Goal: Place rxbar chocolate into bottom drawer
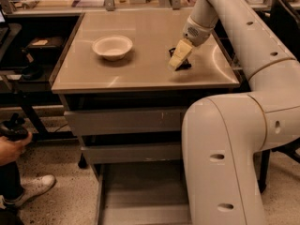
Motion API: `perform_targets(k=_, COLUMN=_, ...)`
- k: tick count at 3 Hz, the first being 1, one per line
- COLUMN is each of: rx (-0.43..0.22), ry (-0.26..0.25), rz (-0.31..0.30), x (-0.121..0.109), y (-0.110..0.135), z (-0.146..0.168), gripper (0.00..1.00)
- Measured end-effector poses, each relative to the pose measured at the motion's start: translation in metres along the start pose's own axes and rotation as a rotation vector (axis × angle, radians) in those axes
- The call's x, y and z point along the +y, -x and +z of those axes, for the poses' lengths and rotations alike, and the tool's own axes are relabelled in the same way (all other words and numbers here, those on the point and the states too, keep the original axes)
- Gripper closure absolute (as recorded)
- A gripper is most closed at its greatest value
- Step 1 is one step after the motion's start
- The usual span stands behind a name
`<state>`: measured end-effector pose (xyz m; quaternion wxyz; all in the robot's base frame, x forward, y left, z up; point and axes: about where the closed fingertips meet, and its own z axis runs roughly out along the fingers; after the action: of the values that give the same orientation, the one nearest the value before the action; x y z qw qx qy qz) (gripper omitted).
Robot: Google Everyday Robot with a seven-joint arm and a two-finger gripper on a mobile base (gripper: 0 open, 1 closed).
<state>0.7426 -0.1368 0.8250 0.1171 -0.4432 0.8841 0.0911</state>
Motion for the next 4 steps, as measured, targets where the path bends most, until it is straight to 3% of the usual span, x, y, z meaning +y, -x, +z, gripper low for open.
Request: perform_targets(k=4, rx=-0.001, ry=0.036, rz=0.018, x=-0.001, y=0.017, z=0.029, gripper=0.00)
